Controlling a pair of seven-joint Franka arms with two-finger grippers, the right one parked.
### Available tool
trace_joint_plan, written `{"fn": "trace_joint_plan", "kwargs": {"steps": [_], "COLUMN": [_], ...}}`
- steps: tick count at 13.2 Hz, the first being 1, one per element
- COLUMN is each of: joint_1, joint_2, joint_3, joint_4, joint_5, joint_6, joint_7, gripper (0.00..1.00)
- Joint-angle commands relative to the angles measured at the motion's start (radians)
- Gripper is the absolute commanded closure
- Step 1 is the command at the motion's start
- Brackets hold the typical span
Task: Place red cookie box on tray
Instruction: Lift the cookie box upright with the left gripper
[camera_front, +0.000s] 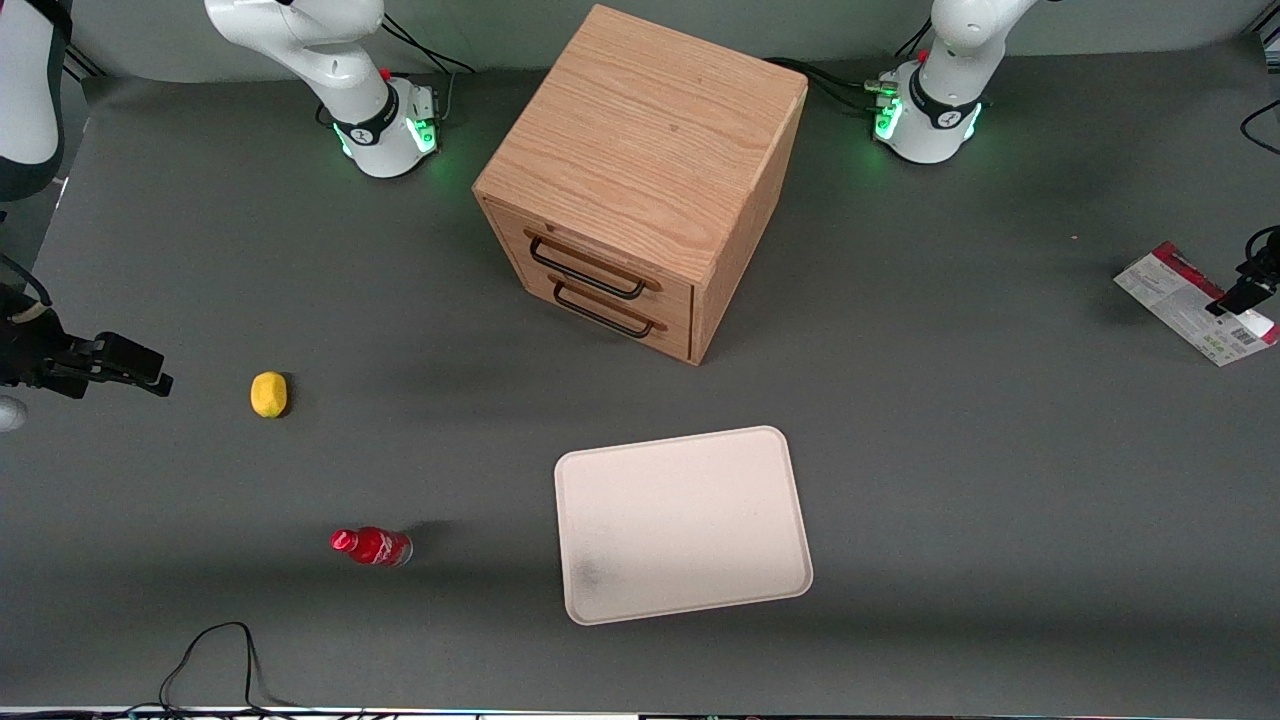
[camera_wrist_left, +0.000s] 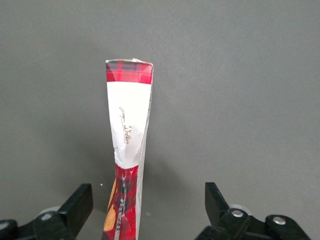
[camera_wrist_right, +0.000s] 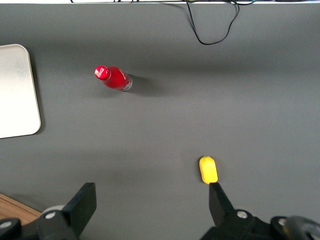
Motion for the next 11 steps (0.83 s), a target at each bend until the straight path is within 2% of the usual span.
{"fn": "trace_joint_plan", "kwargs": {"steps": [1, 6, 10, 11], "joint_1": [-0.003, -0.001, 0.003, 0.005], "joint_2": [0.03, 0.119, 0.117, 0.116], "joint_3": [0.007, 0.007, 0.016, 0.018], "joint_4": [-0.021, -0.024, -0.021, -0.018], "joint_5": [-0.007, -0.007, 0.002, 0.002], "joint_6": [0.065, 0.168, 0.135, 0.13], "joint_7": [0.001, 0.001, 0.085, 0.096], "gripper": [0.0, 0.0, 0.0, 0.07]}}
